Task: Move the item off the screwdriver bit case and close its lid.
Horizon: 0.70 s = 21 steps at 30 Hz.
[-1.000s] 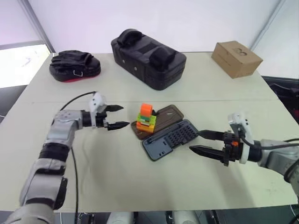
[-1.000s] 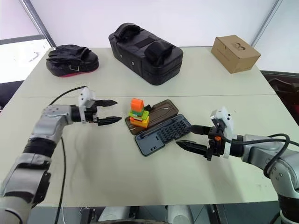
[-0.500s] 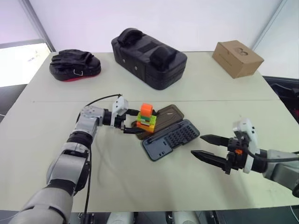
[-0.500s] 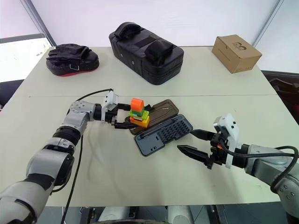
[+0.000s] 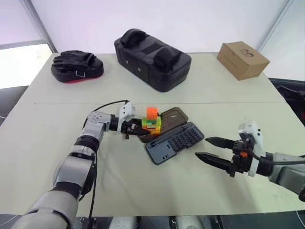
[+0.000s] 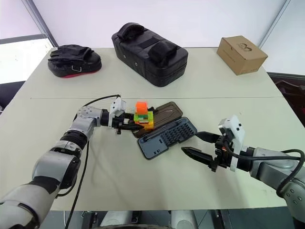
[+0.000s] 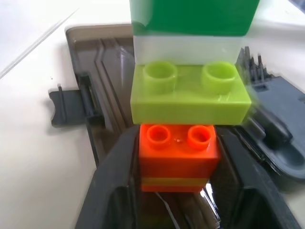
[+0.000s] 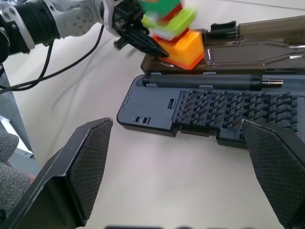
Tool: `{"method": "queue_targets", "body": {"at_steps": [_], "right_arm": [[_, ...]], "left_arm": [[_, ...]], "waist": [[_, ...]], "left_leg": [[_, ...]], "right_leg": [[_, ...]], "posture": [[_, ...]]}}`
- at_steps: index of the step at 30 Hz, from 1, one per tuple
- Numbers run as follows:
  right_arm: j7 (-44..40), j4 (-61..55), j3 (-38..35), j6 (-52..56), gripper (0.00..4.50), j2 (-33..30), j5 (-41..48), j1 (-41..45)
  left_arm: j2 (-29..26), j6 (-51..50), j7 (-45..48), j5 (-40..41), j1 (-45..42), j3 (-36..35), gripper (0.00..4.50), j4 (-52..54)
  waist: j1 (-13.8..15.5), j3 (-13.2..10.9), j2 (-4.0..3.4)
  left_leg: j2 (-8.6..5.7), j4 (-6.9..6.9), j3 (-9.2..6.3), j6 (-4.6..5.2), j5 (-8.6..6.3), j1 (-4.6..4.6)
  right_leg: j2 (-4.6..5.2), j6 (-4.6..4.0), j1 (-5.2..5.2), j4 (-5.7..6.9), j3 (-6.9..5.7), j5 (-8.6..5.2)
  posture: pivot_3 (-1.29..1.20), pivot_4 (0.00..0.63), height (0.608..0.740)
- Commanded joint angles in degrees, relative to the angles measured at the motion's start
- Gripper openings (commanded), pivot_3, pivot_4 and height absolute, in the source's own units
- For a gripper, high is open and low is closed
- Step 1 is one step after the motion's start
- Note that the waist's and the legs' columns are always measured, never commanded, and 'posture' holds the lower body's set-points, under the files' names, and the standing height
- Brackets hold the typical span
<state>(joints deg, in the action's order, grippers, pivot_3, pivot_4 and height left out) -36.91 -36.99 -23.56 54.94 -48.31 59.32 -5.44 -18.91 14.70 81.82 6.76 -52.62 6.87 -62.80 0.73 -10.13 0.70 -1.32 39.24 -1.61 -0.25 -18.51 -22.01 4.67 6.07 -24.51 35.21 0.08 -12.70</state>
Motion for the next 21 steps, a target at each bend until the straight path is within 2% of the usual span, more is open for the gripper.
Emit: {"method": "queue_targets", "body": {"at_steps": [1,6,9,12,16,18,21], "right_arm": [[0.24,-0.67,-1.45,-1.36,4.50,-0.35,0.40,0.41],[0.35,-0.22,-0.22,-2.20,4.50,0.00,-0.61,0.44],[0.19,0.23,0.98,-2.78,4.50,0.42,-1.10,1.16],[0.60,1.14,2.84,-3.33,4.50,1.67,-0.82,3.14],[-0.04,4.08,7.22,-4.24,4.50,4.21,-1.31,8.44],[-0.66,5.23,8.70,-4.63,4.50,4.85,-2.01,10.02],[-3.00,9.75,12.07,-6.55,4.50,6.18,-4.89,13.37]], "left_arm": [[-0.13,1.07,-0.10,-0.46,-1.20,-1.05,1.30,-0.04],[0.16,1.35,-3.02,1.54,-1.77,-3.30,1.30,2.78],[0.74,-0.54,-9.49,4.43,-1.14,-7.15,1.30,9.51],[0.49,-7.59,-16.73,7.69,1.52,-10.93,1.30,20.07],[-2.20,-20.04,-30.31,8.39,14.10,-14.75,1.30,45.33],[-3.40,-24.73,-35.02,8.27,19.37,-15.87,1.30,53.93],[-5.12,-28.74,-45.80,2.08,30.14,-17.93,1.30,65.58]], "waist": [[-0.01,0.00,0.00],[0.01,0.00,0.00],[0.02,-0.01,0.01],[-0.08,-0.01,0.01],[-1.37,0.06,-0.11],[-1.45,0.05,-0.10],[-1.44,0.04,-0.08]], "left_leg": [[0.00,0.00,0.00,0.00,0.00,0.00],[0.01,0.01,0.00,0.00,0.00,0.00],[0.04,0.02,-0.02,0.00,0.00,-0.02],[0.07,0.04,-0.04,0.00,0.00,-0.03],[0.12,-0.02,0.00,0.00,0.00,0.06],[0.14,-0.06,0.01,-0.02,0.01,0.12],[0.14,-0.04,0.00,-0.11,0.06,0.13]], "right_leg": [[0.00,0.00,0.00,0.00,0.00,0.00],[0.00,0.00,0.00,0.01,0.00,0.00],[0.00,0.01,0.00,0.01,0.00,0.00],[0.02,0.03,0.00,0.01,0.00,0.02],[-0.01,0.03,-0.01,0.01,0.07,0.02],[-0.01,0.03,-0.01,0.05,0.13,0.02],[-0.01,0.02,-0.01,0.11,0.13,0.03]], "posture": [[0.00,0.150,0.740],[0.00,0.150,0.740],[0.00,0.150,0.740],[0.00,0.150,0.740],[0.00,0.150,0.740],[0.00,0.150,0.740],[0.00,0.150,0.740]]}}
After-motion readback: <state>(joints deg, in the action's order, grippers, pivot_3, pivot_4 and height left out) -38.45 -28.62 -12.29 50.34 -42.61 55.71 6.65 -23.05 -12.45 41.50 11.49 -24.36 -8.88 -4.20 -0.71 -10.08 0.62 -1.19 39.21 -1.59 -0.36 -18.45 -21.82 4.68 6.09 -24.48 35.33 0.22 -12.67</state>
